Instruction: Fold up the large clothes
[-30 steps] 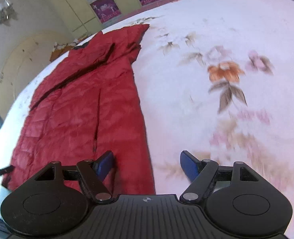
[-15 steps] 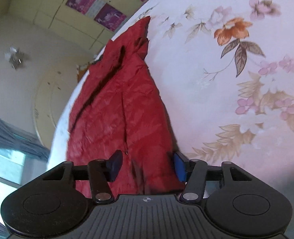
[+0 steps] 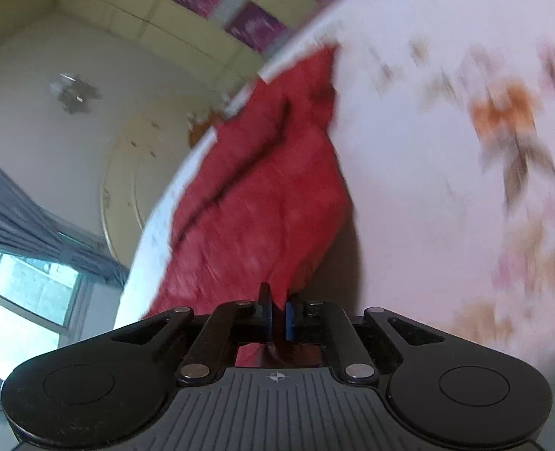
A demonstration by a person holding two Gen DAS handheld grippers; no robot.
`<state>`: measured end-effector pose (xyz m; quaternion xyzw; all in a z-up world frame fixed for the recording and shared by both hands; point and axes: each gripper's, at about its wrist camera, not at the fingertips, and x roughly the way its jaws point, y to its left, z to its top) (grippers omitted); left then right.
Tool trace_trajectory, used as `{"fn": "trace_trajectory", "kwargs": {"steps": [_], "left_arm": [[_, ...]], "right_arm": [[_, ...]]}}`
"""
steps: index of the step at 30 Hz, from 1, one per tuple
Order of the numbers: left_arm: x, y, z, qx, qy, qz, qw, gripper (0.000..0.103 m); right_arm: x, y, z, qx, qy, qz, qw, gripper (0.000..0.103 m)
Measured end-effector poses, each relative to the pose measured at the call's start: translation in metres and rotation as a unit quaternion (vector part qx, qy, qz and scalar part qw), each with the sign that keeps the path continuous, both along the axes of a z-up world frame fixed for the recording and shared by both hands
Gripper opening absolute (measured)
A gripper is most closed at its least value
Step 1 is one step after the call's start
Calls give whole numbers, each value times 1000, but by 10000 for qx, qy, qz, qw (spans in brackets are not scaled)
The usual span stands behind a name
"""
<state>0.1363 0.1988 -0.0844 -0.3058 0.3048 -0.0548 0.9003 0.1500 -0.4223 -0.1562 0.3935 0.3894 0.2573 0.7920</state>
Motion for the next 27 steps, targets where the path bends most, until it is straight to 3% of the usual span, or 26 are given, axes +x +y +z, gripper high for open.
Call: {"fn": "trace_trajectory", "kwargs": {"steps": [7, 13, 19, 27], "left_arm": [[61, 3, 63, 147, -780, 31, 9968, 7], [148, 7, 94, 290, -1130, -154, 9931, 7], [256, 15, 98, 435, -1026, -357, 9931, 7], [382, 28, 48, 417, -379, -428, 9975, 7]], "right_arm": [[46, 9, 76, -178, -945, -154, 9952, 5], [119, 23, 117, -279, -1239, -418, 9910, 5], [221, 28, 119, -47, -1028, -695, 9923, 5], [346, 40, 63, -158, -267, -943, 9951, 5]]}}
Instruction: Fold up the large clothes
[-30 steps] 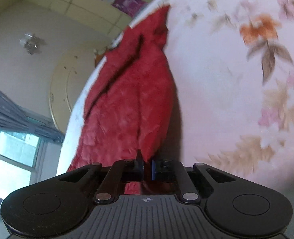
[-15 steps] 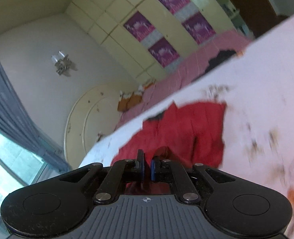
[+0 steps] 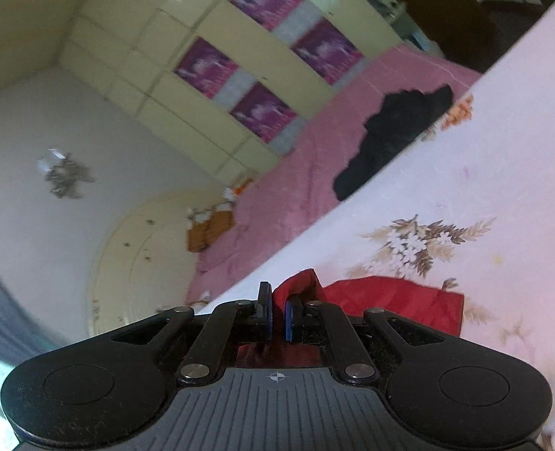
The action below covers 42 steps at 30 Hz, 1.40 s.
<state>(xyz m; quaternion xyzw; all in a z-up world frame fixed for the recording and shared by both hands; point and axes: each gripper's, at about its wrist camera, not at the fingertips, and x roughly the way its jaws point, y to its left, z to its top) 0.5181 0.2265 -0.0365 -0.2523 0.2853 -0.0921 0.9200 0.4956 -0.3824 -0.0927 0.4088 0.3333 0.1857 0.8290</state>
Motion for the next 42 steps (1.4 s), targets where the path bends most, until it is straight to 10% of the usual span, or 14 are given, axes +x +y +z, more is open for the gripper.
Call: {"fn": "trace_trajectory", "kwargs": {"steps": [6, 8, 10, 13, 20, 23, 25, 28, 35, 42], "left_arm": [[57, 5, -45, -95, 550, -39, 9984, 26], [64, 15, -59, -506, 684, 84, 9963, 48], [62, 19, -63, -381, 563, 321, 9972, 71], [64, 27, -72, -125, 580, 320, 9977, 72], [85, 25, -98, 584, 1386, -509, 9873, 67], [86, 15, -100, 760, 1410, -825, 9836, 31], [87, 11, -100, 991, 1365, -913, 9814, 23], [83, -1, -87, 1645, 1040, -1078, 9749, 10], [93, -12, -55, 1854, 106, -896, 9785, 7], [127, -42, -91, 2322, 744, -906, 9656, 8]], "right_arm": [[44, 9, -43, -267, 416, -175, 9986, 13], [50, 4, -53, -230, 413, -476, 9977, 80], [51, 0, -55, -318, 256, -640, 9971, 80], [56, 1, -62, -606, 332, -542, 9961, 80], [80, 42, -96, -2046, 706, 155, 9762, 75], [91, 61, -115, -2494, 890, 414, 9634, 37], [93, 70, -117, -2749, 823, 499, 9566, 35], [92, 78, -111, -3065, 589, 569, 9483, 6], [90, 77, -85, -3200, -285, 180, 9468, 3], [112, 96, -122, -3743, 413, 378, 9256, 4]]}}
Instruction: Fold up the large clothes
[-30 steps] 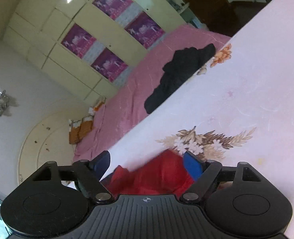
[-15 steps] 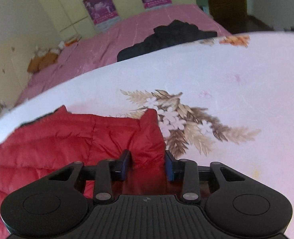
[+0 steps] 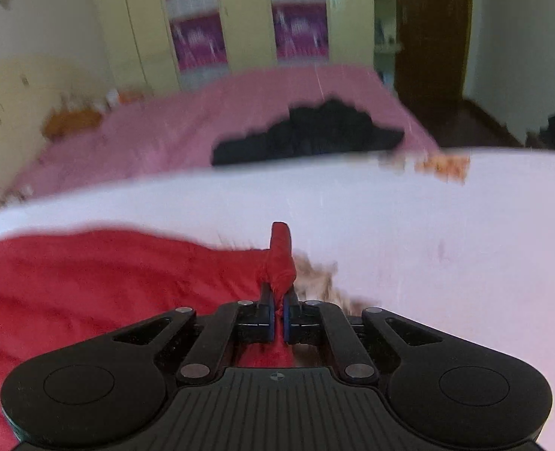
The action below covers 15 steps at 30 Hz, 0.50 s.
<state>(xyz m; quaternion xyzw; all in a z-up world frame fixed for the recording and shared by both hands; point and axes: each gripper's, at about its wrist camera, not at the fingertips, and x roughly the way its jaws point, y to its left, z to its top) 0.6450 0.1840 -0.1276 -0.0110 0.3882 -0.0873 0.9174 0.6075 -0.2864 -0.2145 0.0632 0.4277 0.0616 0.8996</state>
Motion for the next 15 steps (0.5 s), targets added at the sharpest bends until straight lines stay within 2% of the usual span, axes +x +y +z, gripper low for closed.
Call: {"fn": "trace_trajectory", "kwargs": {"steps": [2, 6, 8, 9, 10, 11, 12, 13, 15], "left_arm": [[3, -3, -12, 150, 155, -39, 9998, 8], [-7, -1, -12, 261, 54, -10, 9996, 8], [-6, -5, -11, 340, 31, -13, 9994, 14], [-6, -6, -11, 376, 22, 31, 9993, 27], [-9, -4, -7, 429, 22, 156, 9990, 35], [-11, -1, -1, 454, -21, 259, 9986, 55], [-23, 4, 8, 442, -238, 398, 9979, 74], [-37, 9, 18, 446, -495, 545, 9963, 79], [-71, 16, 38, 384, -851, 690, 9932, 70]], "right_arm": [[-2, -1, -10, 6, 59, -40, 10000, 4], [-3, -3, -11, 40, 57, -82, 9999, 3], [1, -5, -9, 41, 117, -79, 9999, 4], [2, -5, -7, 45, 158, -92, 9998, 4], [2, -5, -4, 31, 180, -125, 9998, 14], [0, -5, 2, -79, 108, -212, 9997, 46], [-7, -6, 11, -163, -144, -282, 9994, 64], [-18, -7, 20, -177, -422, -275, 9986, 76], [-39, -8, 35, -34, -635, -9, 9980, 75]]}}
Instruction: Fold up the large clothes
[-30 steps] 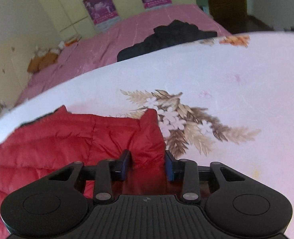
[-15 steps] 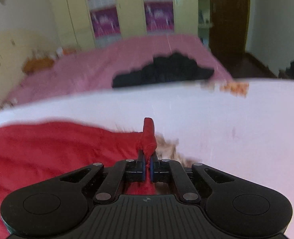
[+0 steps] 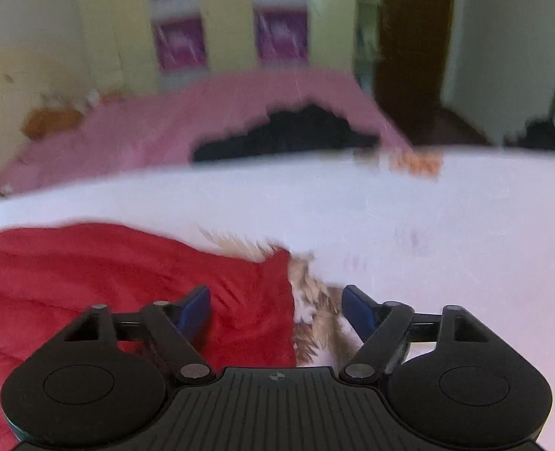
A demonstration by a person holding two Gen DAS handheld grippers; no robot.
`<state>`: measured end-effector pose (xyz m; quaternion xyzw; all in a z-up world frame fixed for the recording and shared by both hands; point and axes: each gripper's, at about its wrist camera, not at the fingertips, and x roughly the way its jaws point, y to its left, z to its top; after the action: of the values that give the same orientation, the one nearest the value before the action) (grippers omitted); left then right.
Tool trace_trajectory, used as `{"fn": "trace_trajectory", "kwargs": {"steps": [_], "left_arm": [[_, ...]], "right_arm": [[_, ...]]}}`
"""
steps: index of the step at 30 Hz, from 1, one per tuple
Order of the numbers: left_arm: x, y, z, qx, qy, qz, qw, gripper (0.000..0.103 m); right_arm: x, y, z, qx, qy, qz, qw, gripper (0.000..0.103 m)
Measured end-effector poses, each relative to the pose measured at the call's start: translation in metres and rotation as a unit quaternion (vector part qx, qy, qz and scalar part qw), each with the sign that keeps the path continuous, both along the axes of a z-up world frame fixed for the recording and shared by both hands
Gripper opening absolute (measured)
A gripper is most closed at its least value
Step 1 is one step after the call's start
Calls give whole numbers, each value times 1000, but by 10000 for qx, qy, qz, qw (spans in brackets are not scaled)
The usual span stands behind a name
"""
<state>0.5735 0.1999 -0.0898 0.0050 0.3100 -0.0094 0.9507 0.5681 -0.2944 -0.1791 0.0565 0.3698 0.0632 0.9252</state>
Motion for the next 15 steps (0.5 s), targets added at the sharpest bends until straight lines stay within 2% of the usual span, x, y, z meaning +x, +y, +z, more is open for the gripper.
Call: {"fn": "trace_trajectory", "kwargs": {"steps": [2, 3, 4, 5, 7, 8, 10, 12, 13, 14, 15], "left_arm": [[-38, 0, 15, -186, -187, -137, 9996, 52], [-60, -4, 20, -145, -236, -203, 9994, 41], [-87, -11, 23, -35, -277, -236, 9993, 37], [-112, -17, 25, -99, -356, -296, 9989, 35], [-153, -35, 24, -258, -489, -531, 9971, 32], [-173, -47, 22, -194, -577, -705, 9957, 33], [-198, -75, 14, 180, -649, -932, 9934, 33], [-206, -93, 1, 474, -654, -971, 9920, 33], [-207, -99, -7, 633, -600, -899, 9921, 33], [-205, -104, -18, 1001, -540, -725, 9909, 33], [-203, -106, -26, 1182, -455, -568, 9903, 33]], "right_arm": [[-30, 0, 12, 123, -123, 239, 9996, 47], [-49, 1, 18, 213, -214, 338, 9990, 46], [-69, 2, 21, 304, -306, 434, 9981, 46], [-93, 4, 24, 380, -385, 547, 9970, 46], [-132, 12, 25, 510, -453, 653, 9955, 46], [-150, 17, 24, 620, -456, 760, 9941, 46], [-179, 32, 23, 768, -540, 905, 9915, 46], [-197, 51, 19, 804, -603, 1196, 9877, 33], [-202, 59, 15, 723, -656, 1311, 9866, 31], [-205, 71, 8, 451, -743, 1469, 9853, 31], [-204, 79, -1, 130, -745, 1541, 9852, 31]]}}
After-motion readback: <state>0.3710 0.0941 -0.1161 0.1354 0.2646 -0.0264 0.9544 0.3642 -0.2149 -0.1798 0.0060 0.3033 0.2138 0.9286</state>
